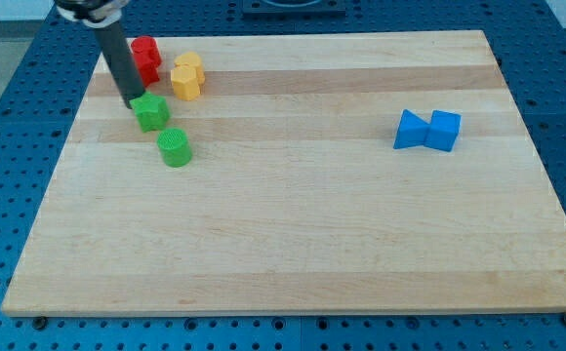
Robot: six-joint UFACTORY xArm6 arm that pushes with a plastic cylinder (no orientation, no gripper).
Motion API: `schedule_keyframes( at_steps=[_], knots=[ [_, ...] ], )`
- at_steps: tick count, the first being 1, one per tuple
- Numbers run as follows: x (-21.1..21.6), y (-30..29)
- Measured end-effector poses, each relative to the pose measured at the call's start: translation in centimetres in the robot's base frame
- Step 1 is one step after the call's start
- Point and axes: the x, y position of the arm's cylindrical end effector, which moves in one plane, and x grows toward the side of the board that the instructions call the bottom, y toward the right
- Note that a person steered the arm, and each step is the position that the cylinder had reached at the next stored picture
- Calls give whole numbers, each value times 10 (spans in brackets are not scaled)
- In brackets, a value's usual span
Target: Slide the green star closer to green circle
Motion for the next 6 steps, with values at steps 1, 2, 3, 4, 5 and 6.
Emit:
schedule_keyframes(
  at_steps=[1, 2, 3, 4, 5, 6],
  knots=[
    [0, 33],
    [3, 61],
    [10, 69],
    [11, 57],
    [10, 33],
    [11, 33]
  ],
)
